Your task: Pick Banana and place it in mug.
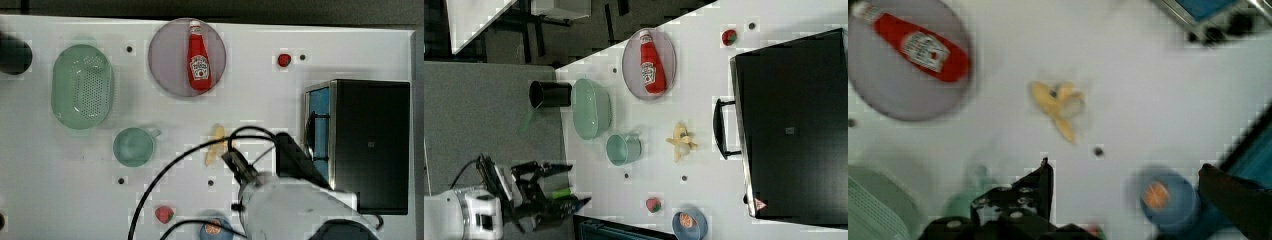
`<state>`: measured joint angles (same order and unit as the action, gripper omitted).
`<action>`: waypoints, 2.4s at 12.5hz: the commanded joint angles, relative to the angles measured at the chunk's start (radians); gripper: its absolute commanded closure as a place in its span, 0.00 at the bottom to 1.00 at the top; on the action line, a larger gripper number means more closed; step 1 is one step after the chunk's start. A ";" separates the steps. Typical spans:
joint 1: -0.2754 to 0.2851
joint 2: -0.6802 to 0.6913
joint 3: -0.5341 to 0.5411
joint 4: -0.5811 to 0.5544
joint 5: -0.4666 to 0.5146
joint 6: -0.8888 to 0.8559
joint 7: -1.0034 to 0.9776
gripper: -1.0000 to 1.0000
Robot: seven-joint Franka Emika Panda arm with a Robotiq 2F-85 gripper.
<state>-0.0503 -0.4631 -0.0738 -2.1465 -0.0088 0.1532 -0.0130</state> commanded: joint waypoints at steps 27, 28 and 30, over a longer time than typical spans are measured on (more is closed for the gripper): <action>0.015 0.732 0.062 -0.311 0.002 0.994 -0.698 0.75; 0.014 0.686 0.056 -0.309 0.002 0.974 -0.699 0.75; 0.013 0.565 0.047 -0.298 0.002 0.854 -0.698 0.75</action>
<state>-0.0201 0.1310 -0.0312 -2.4512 0.0087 0.9922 -0.6909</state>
